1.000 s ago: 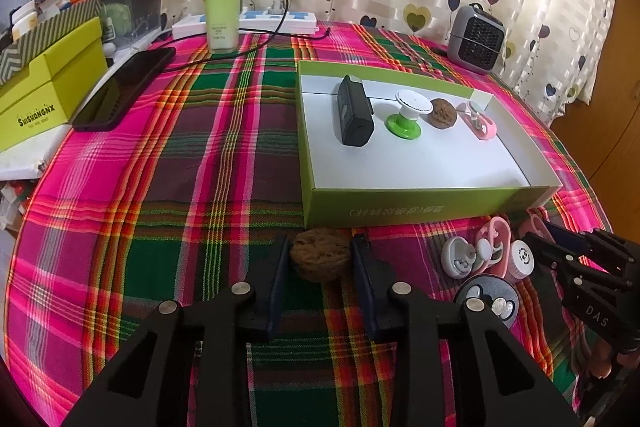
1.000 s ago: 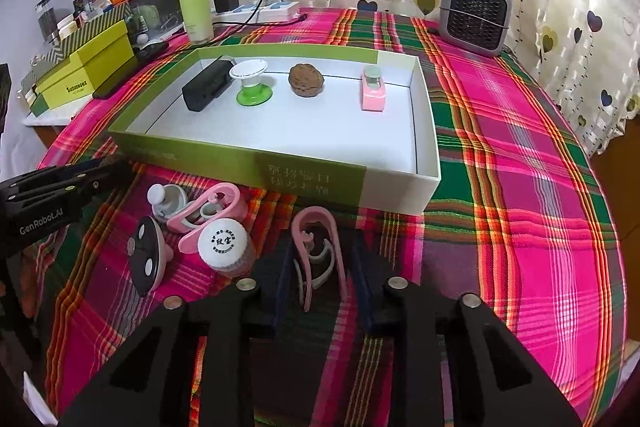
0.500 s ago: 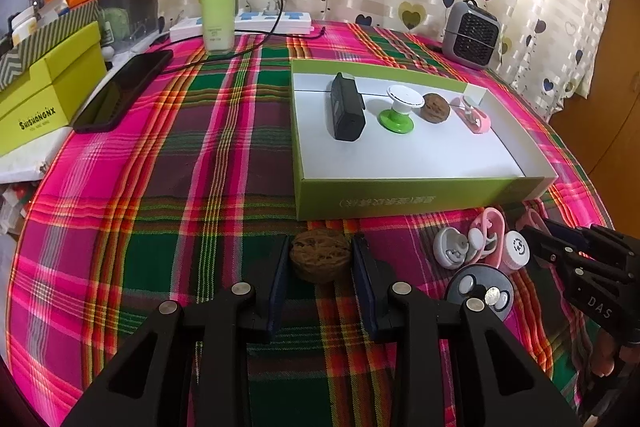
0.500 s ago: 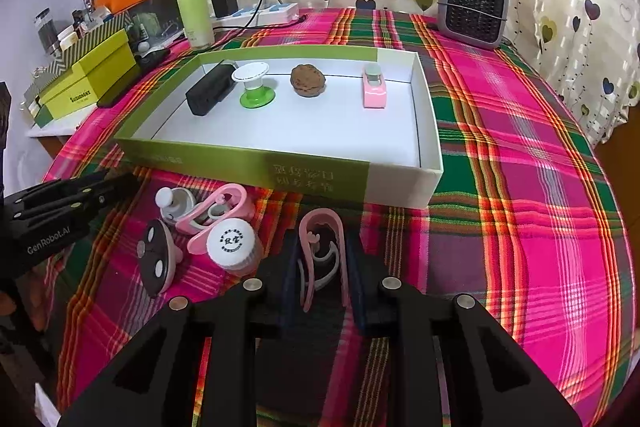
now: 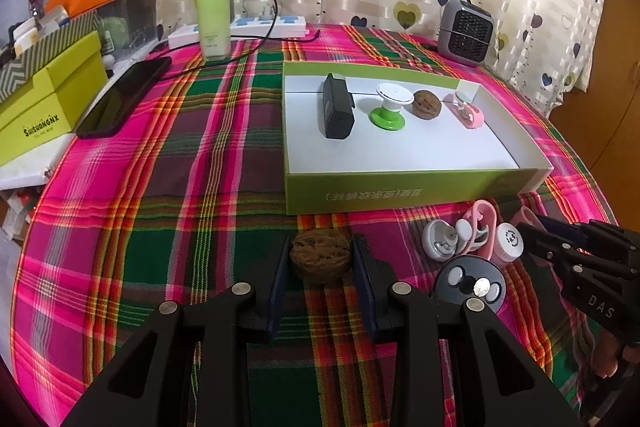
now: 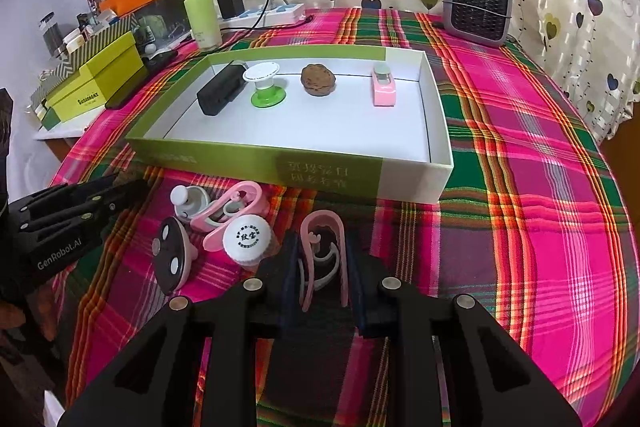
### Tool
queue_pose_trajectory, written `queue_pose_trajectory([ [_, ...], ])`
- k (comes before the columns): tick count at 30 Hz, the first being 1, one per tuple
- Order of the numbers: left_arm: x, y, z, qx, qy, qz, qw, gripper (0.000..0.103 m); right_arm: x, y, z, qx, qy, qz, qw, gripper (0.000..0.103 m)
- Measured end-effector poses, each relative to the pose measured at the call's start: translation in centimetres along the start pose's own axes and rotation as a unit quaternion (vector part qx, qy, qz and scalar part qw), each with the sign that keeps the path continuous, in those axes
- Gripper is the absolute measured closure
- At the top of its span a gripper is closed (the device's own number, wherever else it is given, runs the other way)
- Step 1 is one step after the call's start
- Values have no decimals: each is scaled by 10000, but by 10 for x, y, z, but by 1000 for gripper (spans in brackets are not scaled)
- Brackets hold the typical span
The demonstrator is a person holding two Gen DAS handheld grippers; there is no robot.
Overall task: Organize objects
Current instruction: 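Grasp the second brown walnut with the left tool while the right tool grasps the pink clip, then lift the walnut with the left tool while the right tool carries the pink clip over the box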
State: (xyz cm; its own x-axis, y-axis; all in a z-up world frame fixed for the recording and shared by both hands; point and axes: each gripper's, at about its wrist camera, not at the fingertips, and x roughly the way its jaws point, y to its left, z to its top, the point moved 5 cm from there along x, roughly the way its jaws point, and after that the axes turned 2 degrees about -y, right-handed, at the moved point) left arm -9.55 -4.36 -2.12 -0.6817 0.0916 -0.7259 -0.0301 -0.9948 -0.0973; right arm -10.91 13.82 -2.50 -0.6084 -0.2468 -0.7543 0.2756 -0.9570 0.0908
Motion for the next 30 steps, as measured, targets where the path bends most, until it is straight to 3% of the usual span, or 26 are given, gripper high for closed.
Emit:
queue_pose_trajectory([
  [30, -27, -31, 23, 262, -350, -250, 9987, 74, -23, 10, 19, 20, -332, 325, 9989, 79],
])
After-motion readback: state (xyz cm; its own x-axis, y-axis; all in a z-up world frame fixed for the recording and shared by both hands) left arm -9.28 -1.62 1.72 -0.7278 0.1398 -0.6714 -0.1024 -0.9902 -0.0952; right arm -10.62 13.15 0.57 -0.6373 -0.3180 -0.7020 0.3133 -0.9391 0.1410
